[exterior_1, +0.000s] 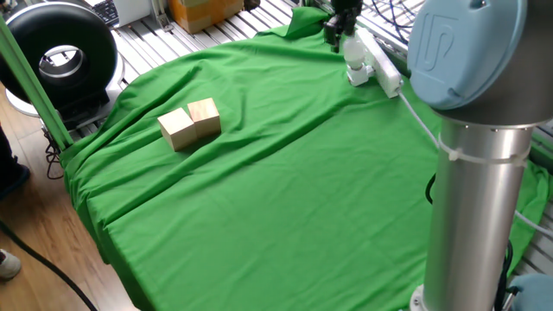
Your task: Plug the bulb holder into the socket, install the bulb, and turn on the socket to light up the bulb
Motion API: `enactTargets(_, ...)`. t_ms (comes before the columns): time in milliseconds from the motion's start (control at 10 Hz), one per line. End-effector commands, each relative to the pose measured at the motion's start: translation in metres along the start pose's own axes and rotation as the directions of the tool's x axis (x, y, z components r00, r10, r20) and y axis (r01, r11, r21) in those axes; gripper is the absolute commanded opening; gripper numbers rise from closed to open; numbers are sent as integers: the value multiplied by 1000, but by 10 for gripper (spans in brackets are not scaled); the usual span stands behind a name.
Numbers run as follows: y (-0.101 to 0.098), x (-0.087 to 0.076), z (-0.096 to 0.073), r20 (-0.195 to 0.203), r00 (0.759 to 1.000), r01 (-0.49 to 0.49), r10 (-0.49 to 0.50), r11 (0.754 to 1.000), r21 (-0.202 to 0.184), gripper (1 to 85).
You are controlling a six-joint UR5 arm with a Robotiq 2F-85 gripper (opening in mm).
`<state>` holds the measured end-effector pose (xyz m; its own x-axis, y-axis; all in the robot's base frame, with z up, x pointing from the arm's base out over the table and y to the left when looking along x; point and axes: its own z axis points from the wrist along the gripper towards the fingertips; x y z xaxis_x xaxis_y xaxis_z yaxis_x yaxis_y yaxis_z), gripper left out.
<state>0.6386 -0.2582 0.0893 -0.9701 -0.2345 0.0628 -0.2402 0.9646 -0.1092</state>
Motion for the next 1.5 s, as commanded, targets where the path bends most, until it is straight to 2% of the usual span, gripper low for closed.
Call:
enactTargets(0,2,-5,-5,28,999,40,-39,999,-26,697)
enactTargets(100,4,-8,-7,48,997,66,-65,997,-37,697)
enactTargets(200,-1,-5,-10,50,986,157,-156,987,-14,693)
enactTargets(300,-3,1,-13,40,961,275,-275,961,-5,677)
enactTargets(400,6,2,-16,62,931,361,-360,932,-18,677)
enactTargets(500,28,5,-23,111,897,436,-428,897,-74,677)
enactTargets(600,42,9,-29,150,865,495,-478,863,-104,680)
enactTargets(700,49,15,-33,166,834,546,-526,830,-116,680)
enactTargets(800,42,26,-32,132,801,597,-585,797,-93,680)
enactTargets(900,35,25,-28,111,776,628,-621,777,-44,677)
enactTargets(1000,35,24,-25,105,748,662,-656,749,-32,670)
enactTargets(1100,26,23,-23,81,709,702,-700,712,4,667)
enactTargets(1200,19,23,-22,65,675,736,-735,677,18,640)
enactTargets(1400,8,28,-21,24,633,773,-773,634,29,603)
